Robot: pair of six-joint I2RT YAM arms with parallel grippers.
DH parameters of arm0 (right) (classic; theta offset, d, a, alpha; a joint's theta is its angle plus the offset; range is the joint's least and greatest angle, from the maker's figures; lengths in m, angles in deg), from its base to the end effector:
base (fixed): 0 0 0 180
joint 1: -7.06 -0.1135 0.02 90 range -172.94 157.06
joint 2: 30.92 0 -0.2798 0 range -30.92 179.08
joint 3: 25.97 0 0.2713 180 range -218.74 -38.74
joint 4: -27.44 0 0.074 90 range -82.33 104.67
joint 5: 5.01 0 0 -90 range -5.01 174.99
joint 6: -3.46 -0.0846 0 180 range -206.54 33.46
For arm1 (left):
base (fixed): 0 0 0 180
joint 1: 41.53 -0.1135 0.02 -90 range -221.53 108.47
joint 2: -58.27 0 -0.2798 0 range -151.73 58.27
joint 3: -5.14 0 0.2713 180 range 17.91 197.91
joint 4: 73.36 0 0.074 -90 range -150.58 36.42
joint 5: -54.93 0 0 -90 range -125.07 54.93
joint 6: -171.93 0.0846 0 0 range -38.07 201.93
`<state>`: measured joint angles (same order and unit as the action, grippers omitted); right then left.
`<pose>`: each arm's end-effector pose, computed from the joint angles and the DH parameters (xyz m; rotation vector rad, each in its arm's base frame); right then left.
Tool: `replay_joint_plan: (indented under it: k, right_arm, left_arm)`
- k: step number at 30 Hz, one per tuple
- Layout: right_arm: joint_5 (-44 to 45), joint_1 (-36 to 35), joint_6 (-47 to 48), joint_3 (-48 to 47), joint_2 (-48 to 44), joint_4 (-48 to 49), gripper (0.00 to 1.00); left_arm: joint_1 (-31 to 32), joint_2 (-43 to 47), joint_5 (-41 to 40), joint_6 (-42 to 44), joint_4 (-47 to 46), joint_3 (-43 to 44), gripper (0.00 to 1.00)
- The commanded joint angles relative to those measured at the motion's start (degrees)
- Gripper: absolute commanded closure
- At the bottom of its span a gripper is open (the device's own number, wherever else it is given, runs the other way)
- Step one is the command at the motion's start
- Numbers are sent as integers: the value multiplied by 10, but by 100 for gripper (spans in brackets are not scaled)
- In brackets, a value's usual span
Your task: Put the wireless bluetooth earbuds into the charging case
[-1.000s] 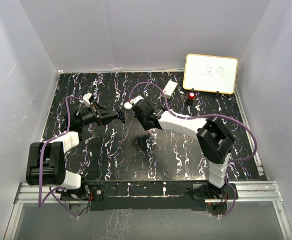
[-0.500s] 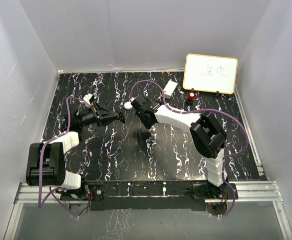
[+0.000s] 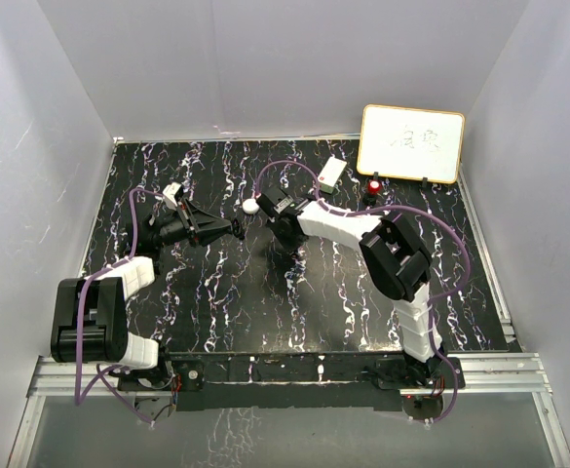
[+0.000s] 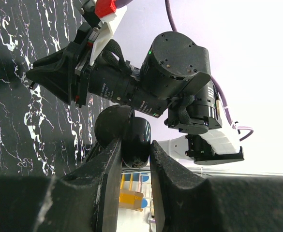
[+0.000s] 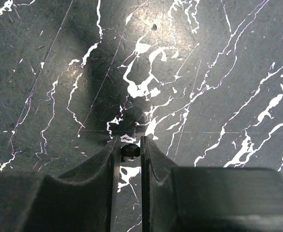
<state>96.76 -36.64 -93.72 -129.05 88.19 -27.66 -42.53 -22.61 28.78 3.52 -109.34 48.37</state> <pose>0.3500 0.3106 0.1346 -0.8189 2.6328 -0.0598 0.3030 -0.0707 0.2208 -0.2911 1.9421 -1.8373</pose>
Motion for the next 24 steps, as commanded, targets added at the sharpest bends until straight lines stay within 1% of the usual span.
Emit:
replay_joint_plan:
  k: [1, 6, 9, 13, 15, 18, 24]
  right_arm:
    - [-10, 6, 5, -30, 0, 4, 92]
    - [-15, 7, 6, -33, 7, 2, 88]
    - [-19, 9, 6, -37, 13, -2, 82]
    - [-10, 10, 4, -42, 10, 3, 57]
    - [-5, 10, 3, -36, -1, 17, 49]
    - [-2, 12, -2, -26, -19, 33, 45]
    - [-2, 18, -15, 9, -55, 64, 44]
  left_arm:
    - [0, 22, 14, 5, 2, 20, 100]
    - [0, 22, 14, 5, 4, 21, 100]
    - [-1, 22, 14, 5, 4, 21, 100]
    - [0, 22, 14, 7, 6, 21, 100]
    - [0, 22, 15, 7, 7, 22, 100]
    - [-1, 23, 15, 7, 8, 23, 100]
    - [0, 22, 14, 9, 12, 23, 100]
